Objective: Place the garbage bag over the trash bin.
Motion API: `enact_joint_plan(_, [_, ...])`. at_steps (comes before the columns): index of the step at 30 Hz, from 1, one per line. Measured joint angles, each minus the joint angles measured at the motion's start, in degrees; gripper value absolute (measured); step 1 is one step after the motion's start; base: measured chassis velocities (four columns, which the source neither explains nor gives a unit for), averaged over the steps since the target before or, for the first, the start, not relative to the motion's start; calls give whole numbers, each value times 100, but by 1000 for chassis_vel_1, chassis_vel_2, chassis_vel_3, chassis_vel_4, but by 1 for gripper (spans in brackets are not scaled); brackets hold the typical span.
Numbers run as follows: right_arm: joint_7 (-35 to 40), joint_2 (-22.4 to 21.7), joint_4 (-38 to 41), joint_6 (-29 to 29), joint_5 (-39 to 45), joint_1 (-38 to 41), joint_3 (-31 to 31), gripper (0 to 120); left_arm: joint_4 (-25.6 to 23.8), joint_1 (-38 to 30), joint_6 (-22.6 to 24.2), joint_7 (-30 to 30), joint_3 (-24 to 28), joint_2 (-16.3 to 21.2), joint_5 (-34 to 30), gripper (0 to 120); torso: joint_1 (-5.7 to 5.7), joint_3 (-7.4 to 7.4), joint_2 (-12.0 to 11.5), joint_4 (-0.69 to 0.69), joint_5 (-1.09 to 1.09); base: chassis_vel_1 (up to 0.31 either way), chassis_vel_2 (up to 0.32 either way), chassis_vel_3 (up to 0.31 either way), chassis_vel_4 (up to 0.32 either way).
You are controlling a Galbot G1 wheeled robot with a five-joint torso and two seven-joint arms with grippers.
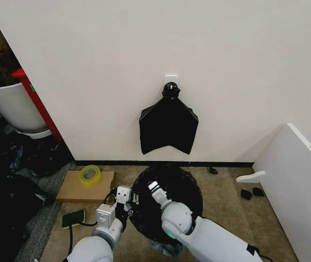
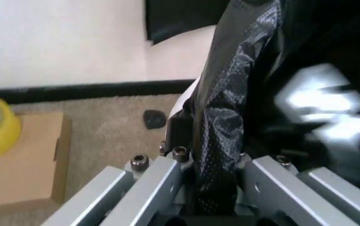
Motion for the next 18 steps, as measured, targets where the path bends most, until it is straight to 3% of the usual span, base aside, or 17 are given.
enact_joint_plan(5, [-343, -389, 1049, 3, 239, -390, 270, 21, 234, -228, 118, -231, -166, -74, -614, 0, 0, 0, 0, -1, -1, 0, 0, 0, 0])
enact_joint_plan(8, [-968, -803, 2070, 105, 805, -869, 911, 34, 424, -460, 203, -431, -275, -103, -1078, 0, 0, 0, 0, -1, 0, 0, 0, 0, 0])
enact_joint_plan(9, [-968, -803, 2070, 105, 805, -869, 911, 34, 424, -460, 203, -431, -275, -103, -1078, 0, 0, 0, 0, -1, 0, 0, 0, 0, 0])
enact_joint_plan(13, [-1555, -1414, 3231, 389, 2151, -1370, 1868, 54, 596, -578, 293, -560, -479, -153, -1330, 0, 0, -1, 0, 0, 1, 0, 0, 0, 0])
enact_joint_plan(18, [-1655, -1623, 3683, 504, 2572, -1839, 2498, 69, 686, -679, 346, -692, -536, -159, -1606, 0, 0, -1, 0, 1, -1, 0, 0, 0, 0])
